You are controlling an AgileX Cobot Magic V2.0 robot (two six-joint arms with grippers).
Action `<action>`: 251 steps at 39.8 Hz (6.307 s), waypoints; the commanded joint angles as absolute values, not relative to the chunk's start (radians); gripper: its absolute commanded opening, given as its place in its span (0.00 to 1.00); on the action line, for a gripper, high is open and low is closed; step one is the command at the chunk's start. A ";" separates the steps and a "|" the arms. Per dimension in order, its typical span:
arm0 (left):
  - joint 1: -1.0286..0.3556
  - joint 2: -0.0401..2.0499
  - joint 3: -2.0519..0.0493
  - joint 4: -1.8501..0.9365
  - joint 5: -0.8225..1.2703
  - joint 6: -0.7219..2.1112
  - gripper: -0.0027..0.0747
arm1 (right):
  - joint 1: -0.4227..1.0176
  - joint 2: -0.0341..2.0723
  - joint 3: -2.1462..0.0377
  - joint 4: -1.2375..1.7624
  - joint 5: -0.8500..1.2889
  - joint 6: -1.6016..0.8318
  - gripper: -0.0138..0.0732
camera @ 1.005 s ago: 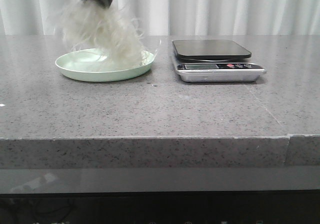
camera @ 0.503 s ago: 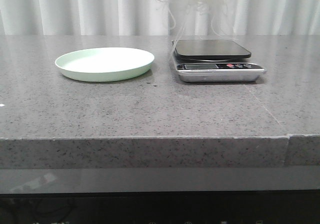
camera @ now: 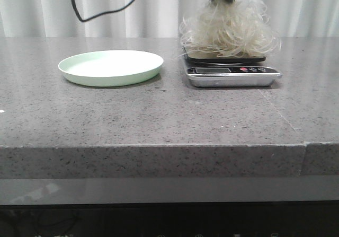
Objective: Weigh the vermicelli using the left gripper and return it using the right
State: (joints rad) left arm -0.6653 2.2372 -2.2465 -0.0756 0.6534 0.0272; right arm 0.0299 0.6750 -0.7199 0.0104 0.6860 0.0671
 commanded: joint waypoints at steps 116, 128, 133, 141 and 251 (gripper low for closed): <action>-0.691 0.545 -0.811 0.076 0.568 -0.076 0.64 | 0.390 1.248 -1.221 0.097 0.591 -0.054 0.81; -0.691 0.545 -0.811 0.076 0.568 -0.076 0.64 | 0.390 1.518 -1.460 0.090 0.588 -0.063 0.81; -0.691 0.545 -0.811 0.076 0.568 -0.076 0.64 | 0.390 1.612 -1.544 0.067 0.588 -0.069 0.81; -0.691 0.545 -0.811 0.076 0.568 -0.076 0.64 | 0.390 1.726 -1.634 -0.035 0.588 -0.069 0.81; -0.691 0.545 -0.811 0.076 0.568 -0.076 0.64 | 0.659 2.120 -2.287 0.098 0.761 -0.069 0.66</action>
State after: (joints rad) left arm -0.6850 0.5420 -0.7854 0.0826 0.6352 -0.0681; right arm 0.6608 2.1882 -2.2457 0.0928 0.8206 -0.0611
